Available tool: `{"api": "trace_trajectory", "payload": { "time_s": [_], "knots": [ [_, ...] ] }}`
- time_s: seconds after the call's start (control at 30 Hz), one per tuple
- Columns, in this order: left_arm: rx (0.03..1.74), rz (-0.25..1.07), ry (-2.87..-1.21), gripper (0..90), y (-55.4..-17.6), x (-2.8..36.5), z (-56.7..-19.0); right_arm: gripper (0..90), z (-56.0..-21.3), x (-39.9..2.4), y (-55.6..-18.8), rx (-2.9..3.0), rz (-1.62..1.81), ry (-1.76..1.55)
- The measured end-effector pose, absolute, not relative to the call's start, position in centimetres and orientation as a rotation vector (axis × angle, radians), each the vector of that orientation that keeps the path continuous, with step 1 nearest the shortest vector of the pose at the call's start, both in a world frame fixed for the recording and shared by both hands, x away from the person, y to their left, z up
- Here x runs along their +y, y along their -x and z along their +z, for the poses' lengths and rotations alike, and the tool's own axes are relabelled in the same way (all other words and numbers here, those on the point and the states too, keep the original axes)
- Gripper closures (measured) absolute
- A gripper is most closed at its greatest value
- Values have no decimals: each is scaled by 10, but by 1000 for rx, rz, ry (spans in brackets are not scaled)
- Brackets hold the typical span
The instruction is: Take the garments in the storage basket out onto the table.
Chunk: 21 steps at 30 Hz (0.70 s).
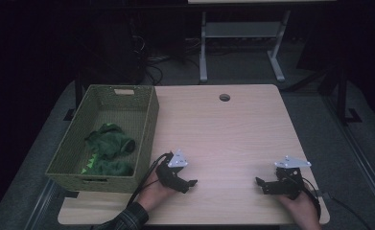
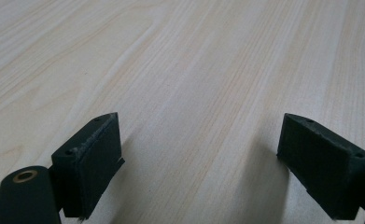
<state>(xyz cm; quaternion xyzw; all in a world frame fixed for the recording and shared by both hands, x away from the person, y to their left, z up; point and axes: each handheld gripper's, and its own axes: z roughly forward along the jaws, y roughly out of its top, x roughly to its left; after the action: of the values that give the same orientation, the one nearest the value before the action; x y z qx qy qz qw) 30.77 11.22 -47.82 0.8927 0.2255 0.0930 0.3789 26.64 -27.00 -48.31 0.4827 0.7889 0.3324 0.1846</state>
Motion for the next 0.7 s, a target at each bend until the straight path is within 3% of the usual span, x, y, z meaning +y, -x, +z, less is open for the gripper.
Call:
{"api": "trace_trajectory", "payload": {
  "time_s": [0.7],
  "knots": [
    [574,232,-2302,131,-311,110,-465,27,-483,-270,-266,2224,936,-1361]
  ]
}}
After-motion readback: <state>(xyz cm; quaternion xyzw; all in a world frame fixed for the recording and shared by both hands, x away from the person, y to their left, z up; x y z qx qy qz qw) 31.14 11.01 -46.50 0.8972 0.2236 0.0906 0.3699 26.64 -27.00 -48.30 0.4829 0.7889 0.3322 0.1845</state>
